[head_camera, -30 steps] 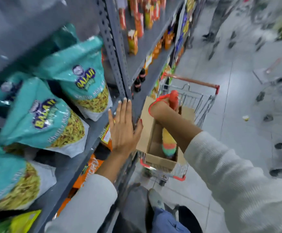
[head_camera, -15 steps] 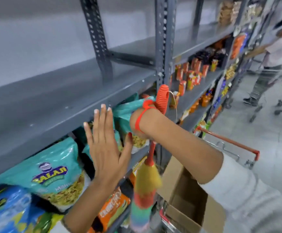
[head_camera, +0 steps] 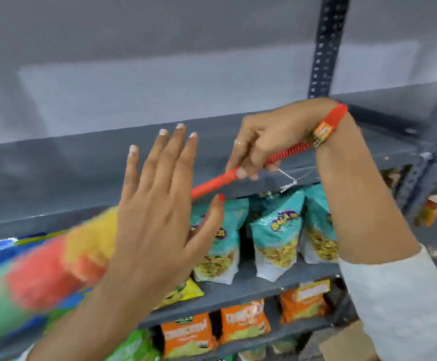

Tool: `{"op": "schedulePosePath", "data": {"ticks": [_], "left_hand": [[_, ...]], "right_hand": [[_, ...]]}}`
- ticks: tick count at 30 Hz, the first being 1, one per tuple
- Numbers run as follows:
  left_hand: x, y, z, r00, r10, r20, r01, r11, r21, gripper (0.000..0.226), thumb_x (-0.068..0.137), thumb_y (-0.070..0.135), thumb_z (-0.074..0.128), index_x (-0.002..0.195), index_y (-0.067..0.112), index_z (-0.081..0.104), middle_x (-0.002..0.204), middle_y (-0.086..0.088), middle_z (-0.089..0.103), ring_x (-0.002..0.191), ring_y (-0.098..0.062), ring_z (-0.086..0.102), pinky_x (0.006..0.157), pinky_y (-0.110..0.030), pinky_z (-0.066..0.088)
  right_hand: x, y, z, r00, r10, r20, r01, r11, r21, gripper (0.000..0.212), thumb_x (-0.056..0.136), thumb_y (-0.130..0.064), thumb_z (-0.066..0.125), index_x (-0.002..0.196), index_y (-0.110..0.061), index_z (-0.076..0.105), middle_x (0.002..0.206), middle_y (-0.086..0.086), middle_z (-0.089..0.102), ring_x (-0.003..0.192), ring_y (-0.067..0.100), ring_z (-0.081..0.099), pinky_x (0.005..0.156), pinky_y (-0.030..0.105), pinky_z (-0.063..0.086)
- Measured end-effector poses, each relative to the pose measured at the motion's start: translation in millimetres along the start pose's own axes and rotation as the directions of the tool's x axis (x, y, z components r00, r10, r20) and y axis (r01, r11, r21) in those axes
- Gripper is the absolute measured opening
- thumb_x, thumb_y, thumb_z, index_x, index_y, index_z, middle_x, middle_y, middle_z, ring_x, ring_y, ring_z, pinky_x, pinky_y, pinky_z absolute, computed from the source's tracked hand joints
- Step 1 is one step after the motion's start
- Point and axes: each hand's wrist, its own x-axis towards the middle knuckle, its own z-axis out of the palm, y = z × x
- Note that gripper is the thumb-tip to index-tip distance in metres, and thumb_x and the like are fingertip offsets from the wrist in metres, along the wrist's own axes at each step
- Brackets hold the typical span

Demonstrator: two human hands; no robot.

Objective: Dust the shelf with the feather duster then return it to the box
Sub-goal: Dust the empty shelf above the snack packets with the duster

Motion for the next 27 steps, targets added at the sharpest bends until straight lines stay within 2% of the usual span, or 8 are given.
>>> {"op": "schedulePosePath", "data": {"ticks": [3, 6, 13, 20, 22, 24, 26, 27], "left_hand": [[-5.2, -6.9, 15.8, 1.0, 0.007, -0.028, -0.008, 0.999, -0.037, 0.062, 0.092, 0.037, 0.041, 0.141, 0.0, 0.038, 0.148, -0.014, 0.037, 0.141, -0.028, 0.029, 0.117, -0.047, 0.016], [-11.3, -23.9, 43.3, 0.999, 0.005, -0.046, -0.005, 1.0, -0.009, 0.056, 0.092, 0.033, 0.042, 0.136, -0.002, 0.046, 0.141, -0.015, 0.047, 0.135, -0.03, 0.038, 0.115, -0.046, 0.024], [-12.6, -55.9, 89.5, 0.998, -0.063, 0.0, 0.063, 0.997, 0.035, 0.057, 0.1, 0.045, 0.028, 0.13, 0.004, 0.054, 0.132, -0.008, 0.057, 0.128, -0.025, 0.047, 0.112, -0.046, 0.026], [-16.2, -60.4, 112.0, 0.984, -0.054, -0.167, 0.075, 0.989, 0.124, 0.055, 0.1, 0.047, 0.03, 0.121, 0.008, 0.063, 0.12, -0.005, 0.066, 0.118, -0.023, 0.052, 0.105, -0.046, 0.03], [-16.8, -62.1, 112.9, 0.98, -0.041, -0.195, 0.07, 0.987, 0.142, 0.053, 0.099, 0.046, 0.032, 0.119, 0.009, 0.064, 0.119, -0.005, 0.067, 0.115, -0.024, 0.055, 0.104, -0.046, 0.032], [-17.0, -65.1, 113.8, 0.974, -0.011, -0.225, 0.048, 0.986, 0.16, 0.051, 0.099, 0.045, 0.034, 0.116, 0.009, 0.066, 0.117, -0.004, 0.067, 0.112, -0.024, 0.057, 0.101, -0.045, 0.034], [-16.4, -67.7, 115.2, 0.964, 0.018, -0.266, 0.03, 0.984, 0.177, 0.047, 0.099, 0.042, 0.036, 0.111, 0.011, 0.068, 0.114, -0.002, 0.069, 0.107, -0.022, 0.06, 0.097, -0.042, 0.037], [-16.2, -68.9, 115.5, 0.957, 0.029, -0.288, 0.027, 0.982, 0.189, 0.045, 0.099, 0.042, 0.038, 0.108, 0.012, 0.069, 0.112, -0.001, 0.069, 0.104, -0.021, 0.062, 0.094, -0.041, 0.038]], "right_hand": [[16.8, -12.4, -3.2, 0.993, -0.08, -0.088, 0.099, 0.966, 0.237, 0.02, 0.086, -0.007, 0.064, 0.092, -0.023, 0.073, 0.06, 0.001, 0.06, 0.053, 0.017, 0.044, 0.051, 0.024, 0.038], [50.1, -12.3, -5.9, 0.983, -0.121, -0.138, 0.158, 0.942, 0.297, 0.023, 0.088, -0.008, 0.062, 0.102, -0.024, 0.071, 0.061, 0.003, 0.057, 0.057, 0.021, 0.042, 0.051, 0.025, 0.035], [103.2, -9.7, 6.5, 0.961, -0.046, -0.272, 0.1, 0.977, 0.189, 0.029, 0.087, -0.033, 0.066, 0.107, -0.014, 0.073, 0.058, -0.002, 0.055, 0.045, 0.015, 0.04, 0.047, 0.022, 0.036], [114.0, -10.2, 18.4, 0.974, -0.006, -0.225, 0.046, 0.984, 0.173, 0.024, 0.092, -0.025, 0.059, 0.108, -0.01, 0.069, 0.063, -0.009, 0.059, 0.05, 0.009, 0.051, 0.047, 0.019, 0.036], [114.8, -11.3, 18.3, 0.971, -0.033, -0.237, 0.07, 0.987, 0.148, 0.018, 0.093, -0.021, 0.057, 0.099, -0.01, 0.07, 0.063, -0.015, 0.061, 0.051, 0.003, 0.055, 0.046, 0.017, 0.038], [117.9, -10.8, 18.5, 0.954, -0.062, -0.293, 0.102, 0.987, 0.122, 0.017, 0.09, -0.023, 0.06, 0.079, -0.014, 0.07, 0.043, -0.015, 0.057, 0.038, -0.002, 0.048, 0.044, 0.017, 0.038], [121.9, -8.8, 20.4, 0.933, -0.072, -0.353, 0.117, 0.988, 0.106, 0.029, 0.084, -0.035, 0.066, 0.067, -0.012, 0.071, 0.037, -0.009, 0.054, 0.029, 0.001, 0.041, 0.046, 0.018, 0.038], [124.4, -8.3, 21.2, 0.925, -0.075, -0.372, 0.122, 0.987, 0.103, 0.034, 0.081, -0.042, 0.068, 0.072, -0.01, 0.074, 0.042, -0.007, 0.055, 0.029, 0.001, 0.04, 0.048, 0.019, 0.039]]}}
